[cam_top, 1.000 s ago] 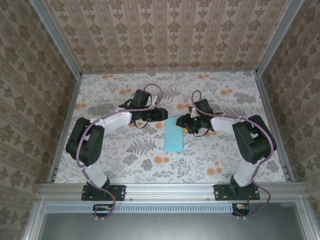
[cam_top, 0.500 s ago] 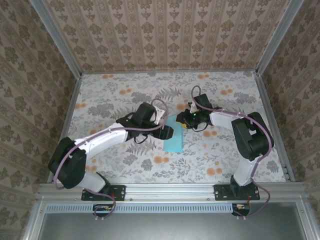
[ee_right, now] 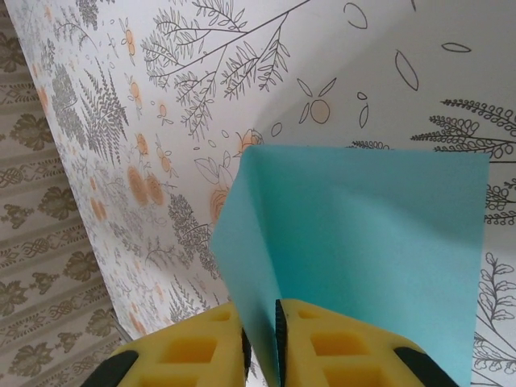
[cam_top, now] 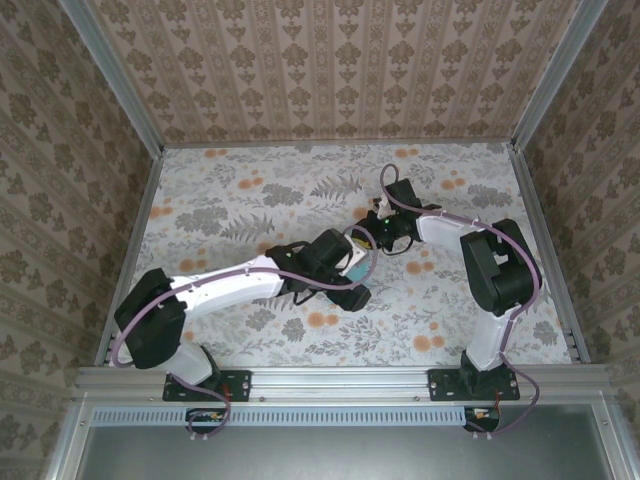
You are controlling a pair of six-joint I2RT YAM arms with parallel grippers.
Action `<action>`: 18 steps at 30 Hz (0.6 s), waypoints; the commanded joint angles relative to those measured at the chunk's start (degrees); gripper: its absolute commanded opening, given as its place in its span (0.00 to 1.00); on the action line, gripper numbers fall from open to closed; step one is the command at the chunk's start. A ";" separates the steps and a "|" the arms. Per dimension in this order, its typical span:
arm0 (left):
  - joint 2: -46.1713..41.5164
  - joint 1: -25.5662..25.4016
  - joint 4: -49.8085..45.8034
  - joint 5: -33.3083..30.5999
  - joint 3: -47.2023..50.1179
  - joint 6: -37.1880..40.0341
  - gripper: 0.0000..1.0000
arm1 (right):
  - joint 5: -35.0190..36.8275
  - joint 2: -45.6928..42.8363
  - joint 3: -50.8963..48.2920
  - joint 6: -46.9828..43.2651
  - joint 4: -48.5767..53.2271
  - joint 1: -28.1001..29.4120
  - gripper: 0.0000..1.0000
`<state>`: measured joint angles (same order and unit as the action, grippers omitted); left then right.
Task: Fold a paper plane with a square sheet of paper (fold left side to right side)
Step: Fold the triangle a second time at the center of the table.
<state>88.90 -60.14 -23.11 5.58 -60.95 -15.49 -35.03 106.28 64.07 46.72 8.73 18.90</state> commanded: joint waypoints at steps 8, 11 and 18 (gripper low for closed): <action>10.15 -5.65 -9.14 -11.11 -10.40 4.82 1.00 | -1.54 1.78 2.57 -0.84 3.54 -0.34 0.12; 12.36 -6.46 -10.15 -12.80 -12.22 4.83 1.00 | -1.74 2.00 2.89 -0.93 3.86 -0.41 0.10; 16.19 -7.35 -12.70 -17.42 -14.58 4.63 1.00 | -2.07 2.35 2.99 -1.08 4.14 -0.39 0.10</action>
<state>103.79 -66.81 -32.47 -7.84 -73.38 -11.92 -35.27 107.66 65.69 46.44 10.96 18.87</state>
